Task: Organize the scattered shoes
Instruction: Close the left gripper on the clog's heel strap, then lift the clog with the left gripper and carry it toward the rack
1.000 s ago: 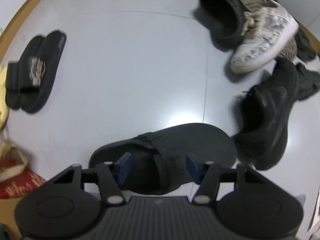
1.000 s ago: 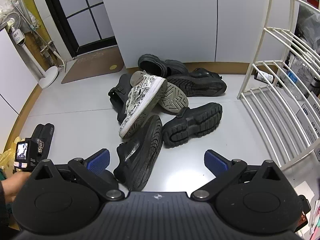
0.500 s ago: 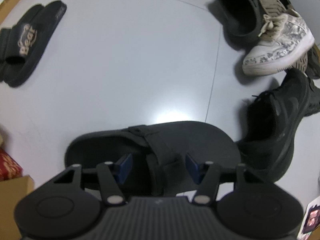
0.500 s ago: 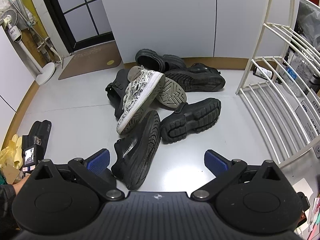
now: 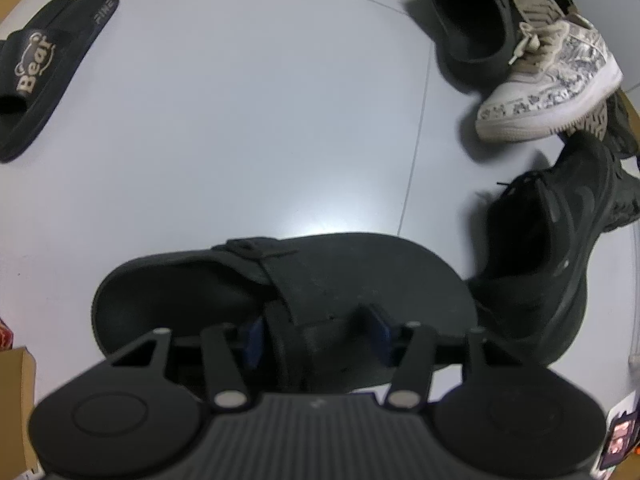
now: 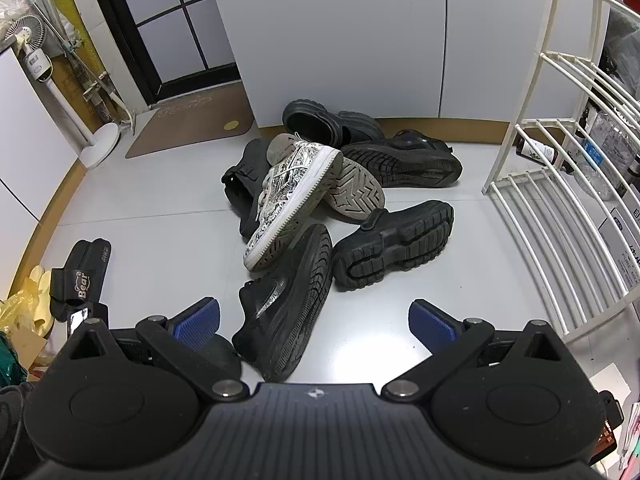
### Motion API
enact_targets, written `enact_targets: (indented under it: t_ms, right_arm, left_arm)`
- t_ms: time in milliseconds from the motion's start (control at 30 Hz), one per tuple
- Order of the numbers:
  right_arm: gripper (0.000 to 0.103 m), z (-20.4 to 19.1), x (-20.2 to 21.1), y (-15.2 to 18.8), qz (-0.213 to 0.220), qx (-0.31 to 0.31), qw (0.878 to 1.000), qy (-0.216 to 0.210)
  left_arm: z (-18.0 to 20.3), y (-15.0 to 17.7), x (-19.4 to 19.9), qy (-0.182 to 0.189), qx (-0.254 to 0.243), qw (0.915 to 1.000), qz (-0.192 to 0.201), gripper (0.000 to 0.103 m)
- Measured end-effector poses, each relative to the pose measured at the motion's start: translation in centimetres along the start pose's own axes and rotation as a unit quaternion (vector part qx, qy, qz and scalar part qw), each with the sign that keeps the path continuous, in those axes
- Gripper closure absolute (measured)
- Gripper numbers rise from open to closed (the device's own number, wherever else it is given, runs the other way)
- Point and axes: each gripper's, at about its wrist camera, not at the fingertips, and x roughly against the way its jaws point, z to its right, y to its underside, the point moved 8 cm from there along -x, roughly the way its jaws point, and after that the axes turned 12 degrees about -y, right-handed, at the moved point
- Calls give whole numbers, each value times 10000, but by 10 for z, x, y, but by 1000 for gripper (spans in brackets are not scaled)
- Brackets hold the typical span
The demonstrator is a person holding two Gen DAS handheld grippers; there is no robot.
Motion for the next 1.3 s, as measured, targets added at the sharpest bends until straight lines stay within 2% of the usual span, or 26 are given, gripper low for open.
enact_targets:
  t_ms: [33,100,133,200,333,500,600,900,1067,1300]
  right_arm:
    - [0,-1,0,0,-4,4,10000,-3]
    - [0,-2,-1,0,-11,12,10000,-10]
    - [0,-3,-2,0,-15,16,10000,-13]
    - [0,-4,-2,1,-23,24,10000,-20]
    - [0,-8,-1,1,-30,92,9999,-64]
    - [0,-9,4,-2,39,68,9999,-103]
    - [0,-9,8,-5,106,61,9998,-139]
    - [0,-7,22,-7,257,17,9995,-173]
    - [0,4,28,-10,341,-64,9993,-171]
    - [0,23,46,-12,487,-170,9985,-166]
  left_arm:
    - [0,0,2,-25,9,10000,-2,53]
    - [-1,-2,4,-36,17,10000,39,68]
    - [-5,-5,6,25,94,9999,58,71]
    - [-7,-8,6,163,206,9997,3,74]
    - [-7,-11,17,130,-44,9998,132,78]
    - [-6,-18,40,345,92,9992,182,91]
    - [-5,-22,54,412,160,9988,227,94]
    - [10,-23,103,823,570,9937,494,94]
    - [25,-17,127,1220,1015,9855,596,94]
    - [69,-10,151,1577,1127,9781,754,95]
